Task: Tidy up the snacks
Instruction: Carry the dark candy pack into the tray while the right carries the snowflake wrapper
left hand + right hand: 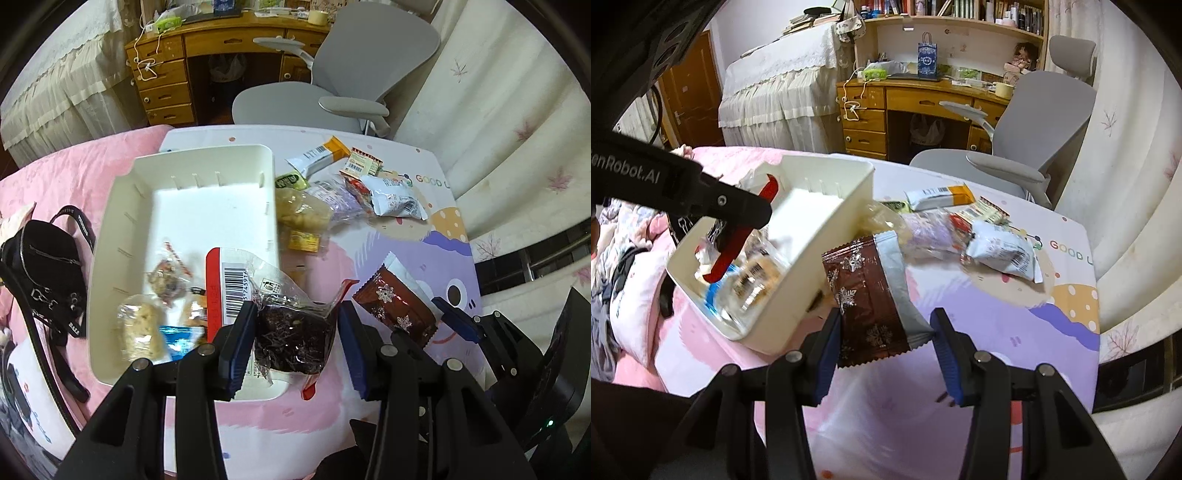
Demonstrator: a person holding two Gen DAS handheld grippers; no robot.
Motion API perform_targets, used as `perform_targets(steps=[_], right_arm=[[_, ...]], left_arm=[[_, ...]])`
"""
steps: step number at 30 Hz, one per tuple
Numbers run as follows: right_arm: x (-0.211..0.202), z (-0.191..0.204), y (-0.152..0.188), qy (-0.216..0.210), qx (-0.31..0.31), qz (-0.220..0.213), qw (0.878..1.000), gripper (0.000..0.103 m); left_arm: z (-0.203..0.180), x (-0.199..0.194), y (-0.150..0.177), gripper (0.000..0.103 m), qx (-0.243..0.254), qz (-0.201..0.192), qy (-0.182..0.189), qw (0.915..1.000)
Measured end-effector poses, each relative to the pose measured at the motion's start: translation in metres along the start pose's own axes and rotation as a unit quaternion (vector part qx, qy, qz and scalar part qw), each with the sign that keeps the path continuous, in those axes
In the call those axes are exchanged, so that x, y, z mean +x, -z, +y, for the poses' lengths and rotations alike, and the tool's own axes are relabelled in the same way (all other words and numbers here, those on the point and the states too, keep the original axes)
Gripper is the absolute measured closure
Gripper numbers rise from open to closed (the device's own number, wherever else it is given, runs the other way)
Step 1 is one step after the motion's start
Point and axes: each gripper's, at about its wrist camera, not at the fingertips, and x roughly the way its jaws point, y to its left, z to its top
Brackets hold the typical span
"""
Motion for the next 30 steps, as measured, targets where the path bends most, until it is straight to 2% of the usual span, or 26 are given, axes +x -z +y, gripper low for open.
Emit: perform_targets(steps=[9, 12, 14, 18, 24, 30], right_arm=[[-0.003, 0.054, -0.013, -0.012, 0.042, -0.005, 0.999, 0.055], [-0.002, 0.071, -0.017, -0.012, 0.048, -0.011, 0.999, 0.055], [-0.001, 0.086, -0.021, -0.01, 0.049, -0.017, 0.999, 0.055], [0.001, 0.108, -0.024, -0.016, 0.056, -0.025, 0.998, 0.055], [0.004, 0.138, -0.028, -0.027, 0.066, -0.038, 0.997, 0.054], [0.011, 0.148, -0.024, -0.01, 0.098, -0.031, 0.995, 0.052]], left_arm=[[0.064, -0.032, 0.014, 0.06, 0.0, -0.031, 0.016, 0.9994], [0.085, -0.037, 0.02, 0.062, -0.003, -0.033, 0.02, 0.9993], [0.102, -0.041, 0.024, 0.068, -0.001, -0.04, 0.024, 0.9989], [0.126, -0.047, 0.03, 0.068, 0.002, -0.048, 0.027, 0.9985], [0.148, -0.05, 0.035, 0.068, 0.015, -0.05, 0.031, 0.9981], [0.156, -0.049, 0.04, 0.068, 0.029, -0.046, 0.035, 0.9979]])
